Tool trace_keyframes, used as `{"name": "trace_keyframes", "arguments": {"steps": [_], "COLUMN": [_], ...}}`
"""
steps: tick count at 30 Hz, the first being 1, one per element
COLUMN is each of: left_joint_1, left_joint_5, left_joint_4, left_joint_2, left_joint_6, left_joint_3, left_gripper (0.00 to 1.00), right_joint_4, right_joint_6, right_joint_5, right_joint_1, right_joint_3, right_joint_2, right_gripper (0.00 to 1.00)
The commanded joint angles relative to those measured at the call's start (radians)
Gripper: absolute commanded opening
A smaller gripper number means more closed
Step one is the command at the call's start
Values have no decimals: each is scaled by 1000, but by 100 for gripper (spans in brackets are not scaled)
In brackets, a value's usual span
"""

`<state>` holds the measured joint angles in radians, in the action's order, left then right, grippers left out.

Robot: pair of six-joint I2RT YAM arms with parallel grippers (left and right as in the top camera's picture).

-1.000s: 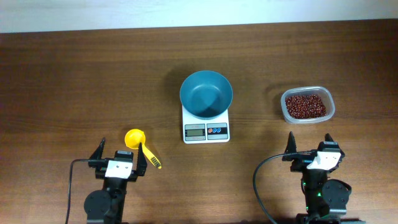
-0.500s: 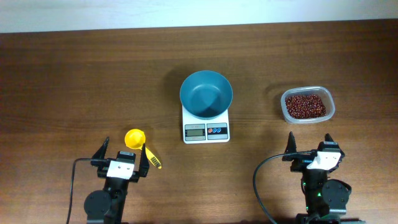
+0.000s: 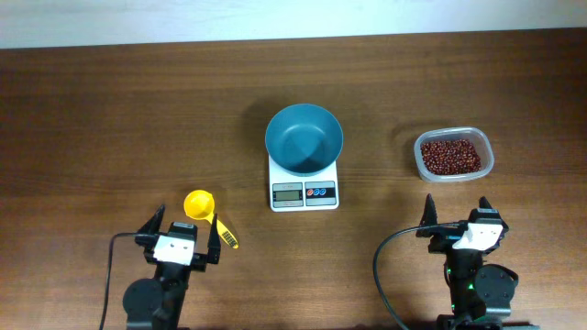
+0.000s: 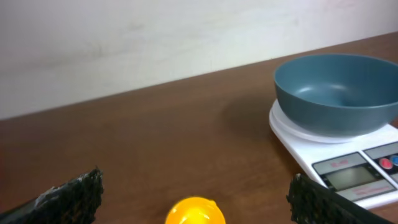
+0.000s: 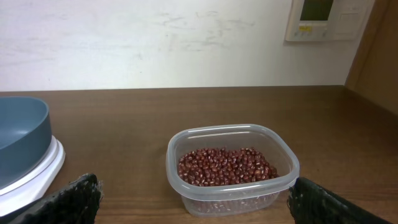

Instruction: Scoop item into bowl and weigh 50g on scale

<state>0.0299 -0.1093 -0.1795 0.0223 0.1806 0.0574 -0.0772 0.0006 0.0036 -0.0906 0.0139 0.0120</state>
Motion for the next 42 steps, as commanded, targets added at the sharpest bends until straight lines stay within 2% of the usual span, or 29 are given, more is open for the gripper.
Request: {"name": "trace_keyframes", "arguments": {"steps": [1,5,11,14,18,23,28,33,42], "left_joint_1": [-7,-7,-7,-7,-7,-7,-7,-7,-7], "left_joint_5": [-34,-34,-40,-163,-190,-187,-91,-58,-97], "left_joint_4": [-117,-230,-195,-186,-181,-198,-248,-307,-378], "left_joint_2": [3,3,3,3,3,3,13,100,430], "left_joint_6": [-61,-60,-61,-61,-243,-320,-352,-352,-352], "left_joint_3": [82,164,190,196,254,318,392,493,751], "left_gripper": [99,99,99,99,99,99,99,99,99], "right_joint_4": [-3,-3,-3,-3,-3,-3,-3,-3,-3], "right_joint_6": [3,3,3,3,3,3,3,3,3], "right_joint_5": [8,8,8,8,8,8,8,8,8], "right_joint_1": [8,8,8,8,8,8,8,8,8], "right_joint_3": [-8,-8,-8,-8,-8,-8,-8,-8,-8], "right_joint_2": [2,2,2,2,2,2,2,2,2], "right_gripper": [99,99,99,99,99,99,99,99,99]}}
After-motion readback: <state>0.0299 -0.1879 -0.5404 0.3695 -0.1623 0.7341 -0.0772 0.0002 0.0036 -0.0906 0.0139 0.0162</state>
